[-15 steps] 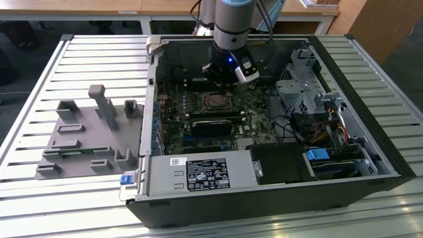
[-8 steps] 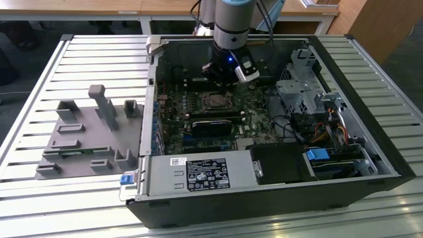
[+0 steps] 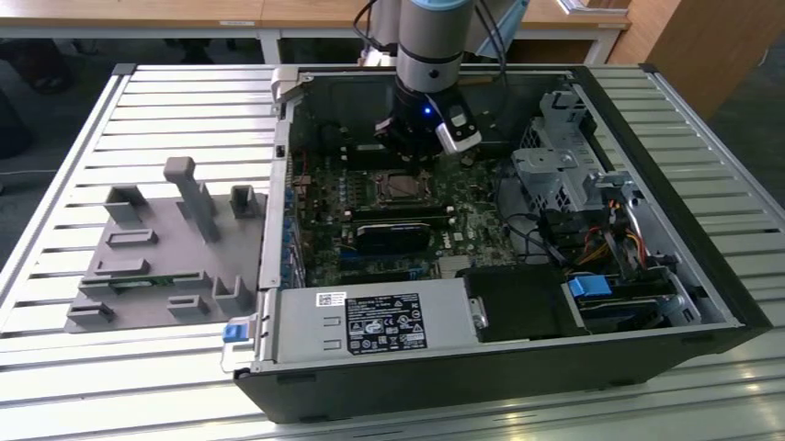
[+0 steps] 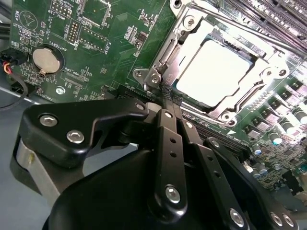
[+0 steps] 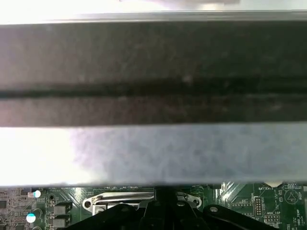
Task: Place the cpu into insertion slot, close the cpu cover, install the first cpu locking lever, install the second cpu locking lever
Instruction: 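Install the first cpu locking lever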
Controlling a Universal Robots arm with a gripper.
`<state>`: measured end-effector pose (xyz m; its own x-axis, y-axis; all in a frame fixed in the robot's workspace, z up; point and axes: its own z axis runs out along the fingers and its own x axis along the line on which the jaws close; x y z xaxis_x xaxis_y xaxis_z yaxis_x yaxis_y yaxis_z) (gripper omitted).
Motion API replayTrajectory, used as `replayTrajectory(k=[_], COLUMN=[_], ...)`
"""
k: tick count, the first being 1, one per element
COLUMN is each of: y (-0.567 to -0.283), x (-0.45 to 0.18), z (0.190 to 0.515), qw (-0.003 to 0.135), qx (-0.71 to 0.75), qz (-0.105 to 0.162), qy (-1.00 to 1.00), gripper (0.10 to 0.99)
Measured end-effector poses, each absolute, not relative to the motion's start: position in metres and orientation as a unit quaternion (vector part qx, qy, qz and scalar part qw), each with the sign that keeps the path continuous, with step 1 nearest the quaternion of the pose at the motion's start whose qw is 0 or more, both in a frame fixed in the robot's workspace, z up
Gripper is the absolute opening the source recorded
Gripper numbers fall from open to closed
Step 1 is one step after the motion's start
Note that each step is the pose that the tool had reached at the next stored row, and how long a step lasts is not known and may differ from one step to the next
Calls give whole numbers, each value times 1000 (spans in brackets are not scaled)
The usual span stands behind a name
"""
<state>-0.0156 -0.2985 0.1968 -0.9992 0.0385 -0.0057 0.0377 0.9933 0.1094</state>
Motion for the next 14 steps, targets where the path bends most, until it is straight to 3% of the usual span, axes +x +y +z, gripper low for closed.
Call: replayTrajectory(k=[14], y=[-297], x=[-15], z=[208], qw=[4], qx=[19], qz=[55], qy=[998], gripper=[106])
